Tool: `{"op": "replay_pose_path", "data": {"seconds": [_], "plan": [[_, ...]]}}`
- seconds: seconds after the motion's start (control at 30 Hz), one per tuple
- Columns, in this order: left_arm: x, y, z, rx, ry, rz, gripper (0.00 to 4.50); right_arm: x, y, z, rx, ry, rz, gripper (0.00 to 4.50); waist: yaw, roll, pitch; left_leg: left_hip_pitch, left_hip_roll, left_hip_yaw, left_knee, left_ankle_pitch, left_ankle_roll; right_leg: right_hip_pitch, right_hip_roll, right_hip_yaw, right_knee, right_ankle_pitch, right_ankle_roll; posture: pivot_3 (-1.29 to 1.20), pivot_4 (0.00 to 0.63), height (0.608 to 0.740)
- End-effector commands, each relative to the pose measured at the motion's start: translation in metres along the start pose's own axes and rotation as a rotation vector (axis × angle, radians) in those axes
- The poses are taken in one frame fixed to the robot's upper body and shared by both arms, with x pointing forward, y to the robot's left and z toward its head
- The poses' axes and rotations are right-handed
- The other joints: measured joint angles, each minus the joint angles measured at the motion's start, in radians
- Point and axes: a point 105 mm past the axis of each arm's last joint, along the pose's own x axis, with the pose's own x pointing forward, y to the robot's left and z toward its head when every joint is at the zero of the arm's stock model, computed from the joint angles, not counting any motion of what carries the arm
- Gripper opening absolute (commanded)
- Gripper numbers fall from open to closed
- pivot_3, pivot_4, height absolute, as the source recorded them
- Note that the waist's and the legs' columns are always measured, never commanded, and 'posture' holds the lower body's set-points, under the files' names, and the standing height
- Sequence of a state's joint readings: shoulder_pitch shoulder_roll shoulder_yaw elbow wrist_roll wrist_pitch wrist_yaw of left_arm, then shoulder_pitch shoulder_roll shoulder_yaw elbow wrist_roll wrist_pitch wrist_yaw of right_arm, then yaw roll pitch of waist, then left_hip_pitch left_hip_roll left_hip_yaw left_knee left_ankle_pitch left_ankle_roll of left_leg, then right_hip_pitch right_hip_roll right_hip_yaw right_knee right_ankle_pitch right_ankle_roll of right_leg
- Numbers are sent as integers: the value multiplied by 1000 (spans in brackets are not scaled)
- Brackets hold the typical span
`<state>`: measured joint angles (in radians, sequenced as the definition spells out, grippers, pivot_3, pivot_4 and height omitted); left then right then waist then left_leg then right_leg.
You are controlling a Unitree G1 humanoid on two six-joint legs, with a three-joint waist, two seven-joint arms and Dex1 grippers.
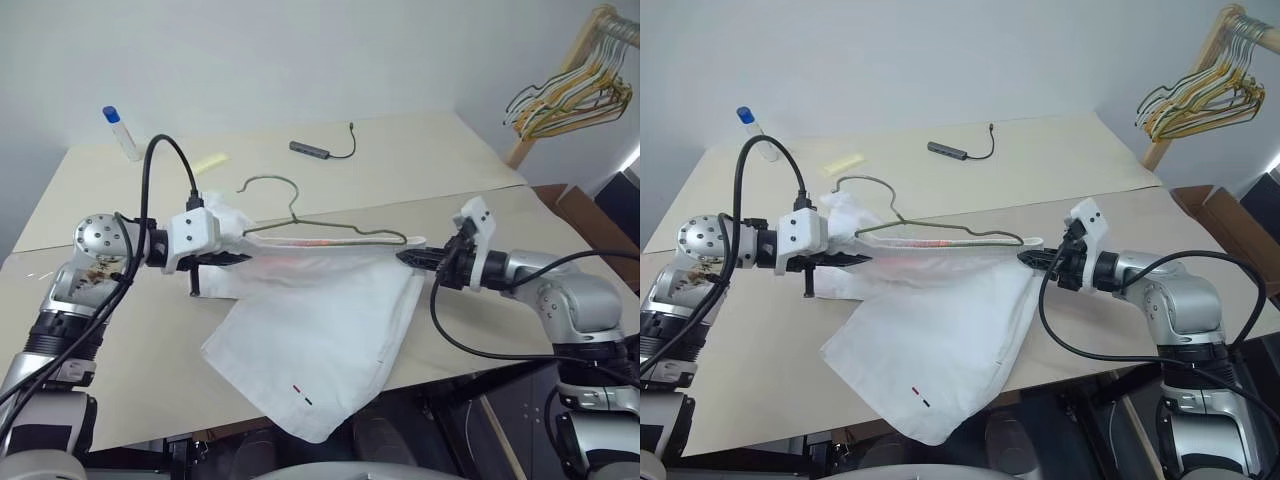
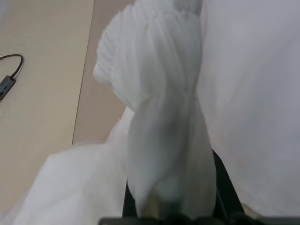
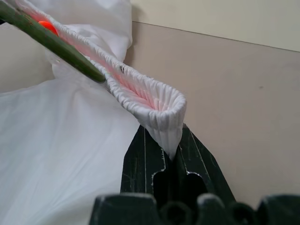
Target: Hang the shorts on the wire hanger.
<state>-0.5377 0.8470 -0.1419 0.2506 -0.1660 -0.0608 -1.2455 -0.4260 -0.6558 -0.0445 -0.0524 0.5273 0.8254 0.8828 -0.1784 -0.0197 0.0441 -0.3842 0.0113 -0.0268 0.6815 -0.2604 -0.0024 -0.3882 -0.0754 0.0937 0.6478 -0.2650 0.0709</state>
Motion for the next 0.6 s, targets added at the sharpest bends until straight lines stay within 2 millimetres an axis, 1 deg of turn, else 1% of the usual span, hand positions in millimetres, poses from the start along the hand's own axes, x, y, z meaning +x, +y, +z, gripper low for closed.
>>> {"op": "replay_pose_path", "data": {"seconds": [0.03,0.17,0.47,0.53,0.6], "plan": [[-18,12,-10,-26,63,92,0,-18,-16,12,-56,-14,-90,28,0,0,0,0,0,0,0,0,0,0,0,0,0,0,0,-133,0,740],[-14,9,-16,-24,92,100,0,-19,-16,14,-65,-20,-88,28,1,0,0,0,0,0,0,0,0,0,0,0,0,0,0,-135,0,740],[-12,4,-18,-34,99,89,0,-21,-17,13,-76,-16,-92,28,1,0,0,0,0,0,0,0,0,0,0,0,0,0,0,-139,0,740],[-12,5,-15,-46,71,94,0,-21,-17,12,-79,-12,-89,28,1,0,0,0,0,0,0,0,0,0,0,0,0,0,0,-139,0,740],[-13,5,-9,-71,10,99,0,-21,-17,9,-80,-6,-86,28,1,0,0,0,0,0,0,0,0,0,0,0,0,0,0,-139,0,740]]}}
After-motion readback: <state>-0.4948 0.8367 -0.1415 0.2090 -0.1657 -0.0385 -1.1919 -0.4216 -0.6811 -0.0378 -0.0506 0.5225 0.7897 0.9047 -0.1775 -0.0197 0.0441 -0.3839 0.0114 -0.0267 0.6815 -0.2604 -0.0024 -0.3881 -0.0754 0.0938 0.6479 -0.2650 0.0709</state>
